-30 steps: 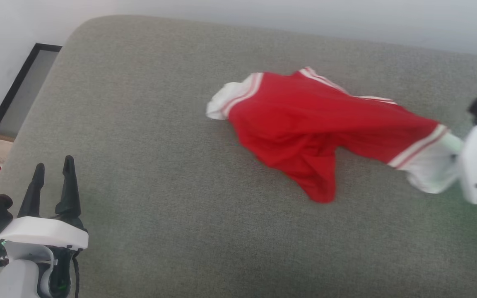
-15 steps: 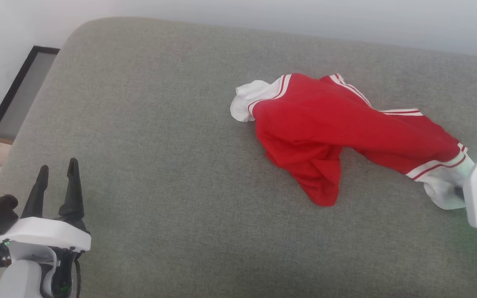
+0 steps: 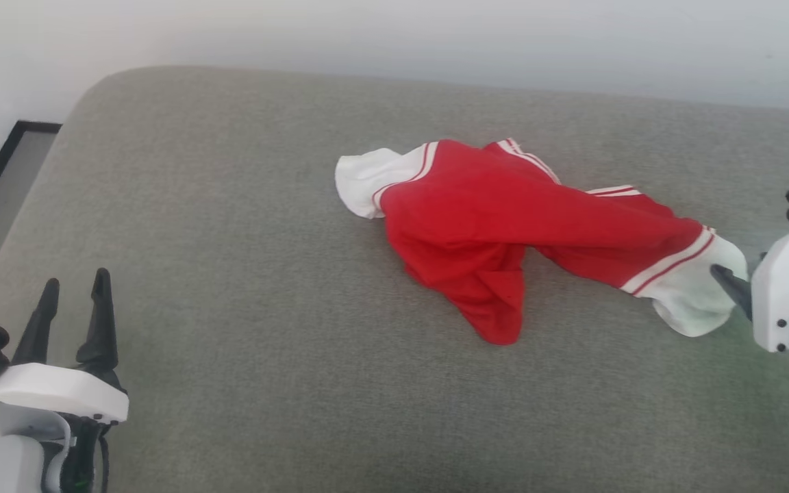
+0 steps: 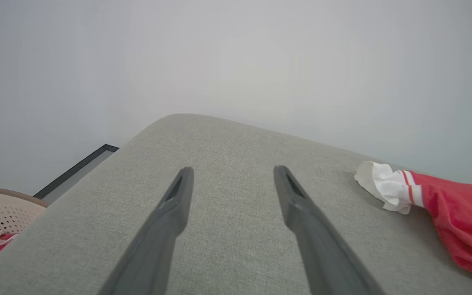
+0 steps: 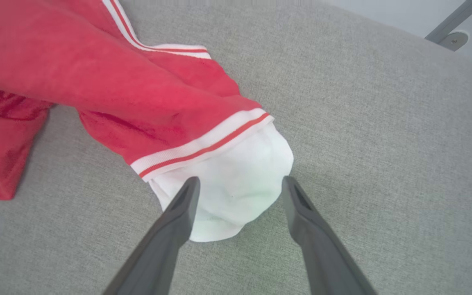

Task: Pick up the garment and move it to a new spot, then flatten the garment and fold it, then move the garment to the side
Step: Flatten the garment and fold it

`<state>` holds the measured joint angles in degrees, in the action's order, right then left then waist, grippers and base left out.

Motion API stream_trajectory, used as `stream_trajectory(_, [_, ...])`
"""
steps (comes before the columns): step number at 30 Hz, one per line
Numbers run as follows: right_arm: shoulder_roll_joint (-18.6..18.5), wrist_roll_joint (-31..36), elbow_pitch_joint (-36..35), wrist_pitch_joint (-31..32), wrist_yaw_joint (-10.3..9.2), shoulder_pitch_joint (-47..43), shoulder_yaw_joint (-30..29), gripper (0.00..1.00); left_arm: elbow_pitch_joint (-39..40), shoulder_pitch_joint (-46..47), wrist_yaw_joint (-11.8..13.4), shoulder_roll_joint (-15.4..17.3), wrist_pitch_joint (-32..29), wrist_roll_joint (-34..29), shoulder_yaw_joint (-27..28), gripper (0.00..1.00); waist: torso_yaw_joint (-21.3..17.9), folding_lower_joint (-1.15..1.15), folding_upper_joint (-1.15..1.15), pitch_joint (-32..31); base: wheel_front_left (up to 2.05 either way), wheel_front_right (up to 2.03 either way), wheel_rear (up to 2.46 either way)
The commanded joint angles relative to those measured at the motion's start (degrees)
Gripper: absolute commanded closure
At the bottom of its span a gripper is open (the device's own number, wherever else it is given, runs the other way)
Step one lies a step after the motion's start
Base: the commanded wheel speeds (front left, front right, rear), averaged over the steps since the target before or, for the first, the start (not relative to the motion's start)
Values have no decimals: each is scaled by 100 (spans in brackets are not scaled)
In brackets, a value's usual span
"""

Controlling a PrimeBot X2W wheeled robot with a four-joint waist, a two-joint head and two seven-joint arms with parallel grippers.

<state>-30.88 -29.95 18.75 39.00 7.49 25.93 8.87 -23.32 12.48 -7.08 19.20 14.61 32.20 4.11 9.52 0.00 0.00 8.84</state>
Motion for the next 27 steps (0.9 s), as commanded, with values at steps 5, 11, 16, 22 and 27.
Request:
stream_trajectory(5, [255, 109, -437, -249, 1, -206, -179, 0, 143, 59, -18, 180, -197, 42, -15, 0, -326, 0, 0, -65, 0, 0, 0])
stream_trajectory(11, [684, 342, -823, -735, 1, -450, -505, 0, 292, 277, -10, 392, -530, 78, -67, 0, -640, 0, 0, -17, 0, 0, 0])
stream_trajectory(16, [1038, 678, -1061, -1338, 1, -596, -795, 0, 358, 592, -18, 609, -1068, 150, -213, 0, -909, 0, 0, 60, 0, 0, 0])
stream_trajectory(22, [1459, 1031, -1228, -2070, 1, -698, -1038, 0, 342, 981, -32, 819, -1715, 213, -432, 0, -1204, 0, 0, 164, 0, 0, 0])
stream_trajectory(27, [1866, 1301, -1204, -2627, 1, -790, -1304, 0, 252, 1453, -35, 974, -2561, 351, -750, 0, -1477, 0, 0, 232, 0, 0, 0])
